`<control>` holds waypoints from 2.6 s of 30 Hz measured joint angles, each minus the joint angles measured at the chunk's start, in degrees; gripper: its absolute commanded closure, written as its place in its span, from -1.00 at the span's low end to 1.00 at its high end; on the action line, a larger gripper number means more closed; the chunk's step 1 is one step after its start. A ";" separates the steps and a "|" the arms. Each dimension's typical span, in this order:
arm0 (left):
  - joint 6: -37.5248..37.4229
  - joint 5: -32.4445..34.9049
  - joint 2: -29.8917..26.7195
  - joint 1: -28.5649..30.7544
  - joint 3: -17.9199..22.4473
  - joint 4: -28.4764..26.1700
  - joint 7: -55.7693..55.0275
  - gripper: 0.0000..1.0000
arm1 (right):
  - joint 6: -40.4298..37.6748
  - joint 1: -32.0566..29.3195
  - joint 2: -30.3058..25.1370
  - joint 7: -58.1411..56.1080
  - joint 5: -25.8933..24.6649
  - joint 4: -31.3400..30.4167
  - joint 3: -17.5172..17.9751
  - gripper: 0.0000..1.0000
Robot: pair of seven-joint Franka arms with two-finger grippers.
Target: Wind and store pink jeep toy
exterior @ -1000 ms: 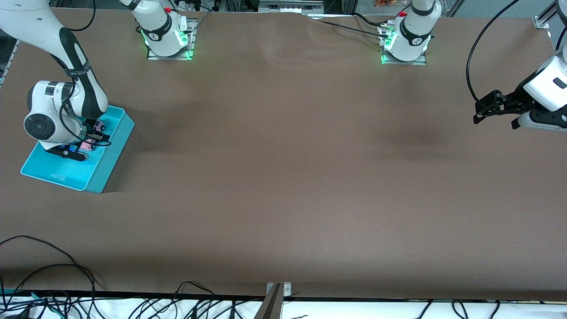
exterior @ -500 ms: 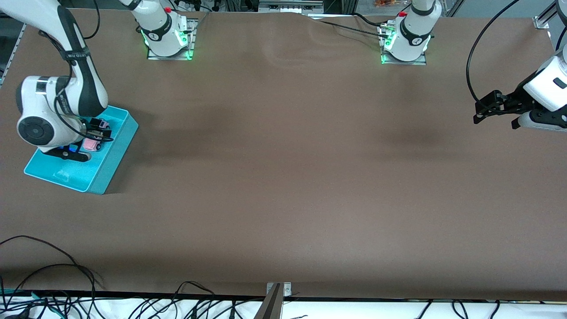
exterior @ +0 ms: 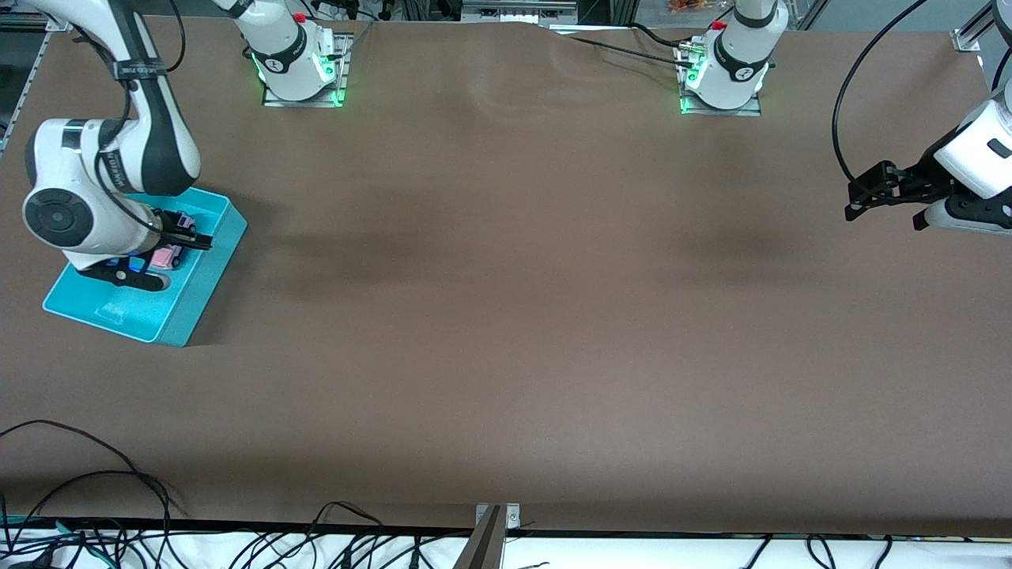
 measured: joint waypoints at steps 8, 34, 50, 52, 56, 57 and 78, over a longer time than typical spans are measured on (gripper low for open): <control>0.00 0.00 0.00 0.00 0.00 0.00 0.00 -1.00 | -2.73 0.04 -3.05 1.94 5.57 2.75 2.81 -1.00; 0.00 0.00 0.00 0.01 0.00 0.00 0.00 -1.00 | -16.52 1.15 -9.25 -1.21 20.99 23.94 1.30 -1.00; 0.00 0.00 0.00 0.07 0.02 0.00 0.00 -1.00 | -17.60 2.98 -9.27 -9.20 21.48 25.46 -0.69 -1.00; 0.00 0.00 0.00 0.07 0.03 0.00 0.00 -1.00 | -17.60 3.54 -9.27 -9.21 20.69 25.46 -0.68 -1.00; 0.00 0.00 0.00 0.07 0.04 0.00 0.00 -1.00 | -17.65 4.16 -9.27 -9.22 19.84 25.46 -0.68 -1.00; 0.00 0.00 0.00 0.07 0.04 0.00 0.00 -1.00 | -17.65 4.21 -9.27 -9.22 19.75 25.46 -0.69 -1.00; 0.00 0.00 0.00 0.07 0.05 0.00 0.00 -1.00 | -17.76 4.25 -9.27 -9.94 19.58 25.46 -0.75 -1.00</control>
